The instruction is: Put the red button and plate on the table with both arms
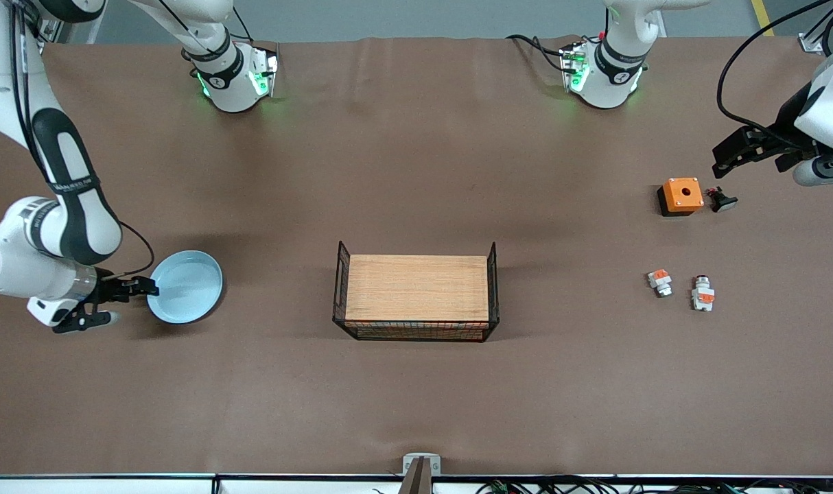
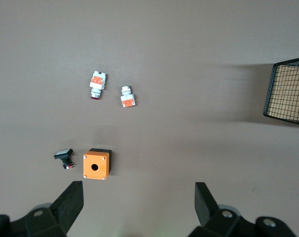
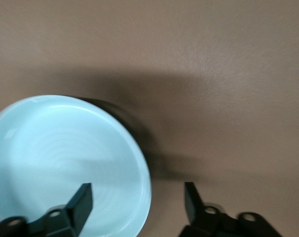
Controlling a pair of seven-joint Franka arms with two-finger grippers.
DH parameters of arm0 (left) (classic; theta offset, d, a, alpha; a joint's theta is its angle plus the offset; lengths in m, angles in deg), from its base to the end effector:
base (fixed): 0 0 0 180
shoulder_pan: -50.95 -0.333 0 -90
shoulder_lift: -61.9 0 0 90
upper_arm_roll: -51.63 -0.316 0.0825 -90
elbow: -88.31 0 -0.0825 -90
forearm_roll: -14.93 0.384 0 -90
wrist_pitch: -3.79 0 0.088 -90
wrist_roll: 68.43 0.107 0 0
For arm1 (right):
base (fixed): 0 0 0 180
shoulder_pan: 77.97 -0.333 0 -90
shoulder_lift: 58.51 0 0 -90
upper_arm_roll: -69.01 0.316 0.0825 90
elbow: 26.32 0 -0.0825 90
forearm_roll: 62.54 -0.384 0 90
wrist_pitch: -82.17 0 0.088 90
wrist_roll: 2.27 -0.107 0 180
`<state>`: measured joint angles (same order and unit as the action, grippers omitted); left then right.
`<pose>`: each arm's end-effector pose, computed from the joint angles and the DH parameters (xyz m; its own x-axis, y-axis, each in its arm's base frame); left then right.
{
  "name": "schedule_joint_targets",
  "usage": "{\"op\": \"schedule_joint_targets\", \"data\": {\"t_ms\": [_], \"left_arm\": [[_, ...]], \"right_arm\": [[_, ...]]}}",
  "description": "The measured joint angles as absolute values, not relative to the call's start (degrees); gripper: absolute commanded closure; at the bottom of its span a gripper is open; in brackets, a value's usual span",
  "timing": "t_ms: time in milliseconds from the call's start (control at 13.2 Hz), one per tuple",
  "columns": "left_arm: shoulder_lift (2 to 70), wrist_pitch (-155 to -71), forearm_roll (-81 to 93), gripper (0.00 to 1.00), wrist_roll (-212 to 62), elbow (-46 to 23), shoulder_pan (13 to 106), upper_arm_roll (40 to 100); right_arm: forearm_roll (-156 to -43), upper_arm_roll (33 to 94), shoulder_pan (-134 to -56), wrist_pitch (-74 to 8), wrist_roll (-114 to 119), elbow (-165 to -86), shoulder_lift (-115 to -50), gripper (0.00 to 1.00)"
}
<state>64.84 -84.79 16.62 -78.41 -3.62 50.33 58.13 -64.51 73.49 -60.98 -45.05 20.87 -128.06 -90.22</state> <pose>0.5333 -0.0534 0.6343 0.9974 0.0723 -0.0012 0.0722 -0.9967 -0.0361 0.6319 -0.1429 0.2394 0.9849 0.1566 -0.0735 0.1486 -0.9835 -0.1032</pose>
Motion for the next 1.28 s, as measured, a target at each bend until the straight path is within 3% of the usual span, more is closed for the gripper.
{"op": "schedule_joint_targets", "data": {"t_ms": [831, 1284], "left_arm": [[64.9, -85.4, 16.6, 0.00, -78.4, -3.5, 50.3, 58.1], [64.9, -85.4, 16.6, 0.00, -78.4, -3.4, 50.3, 58.2]], "right_arm": [[-64.5, 74.4, -73.0, -25.6, -5.7, -127.8, -70.2, 0.00], [-64.5, 74.1, -73.8, -18.8, -6.7, -127.9, -60.7, 0.00]]}}
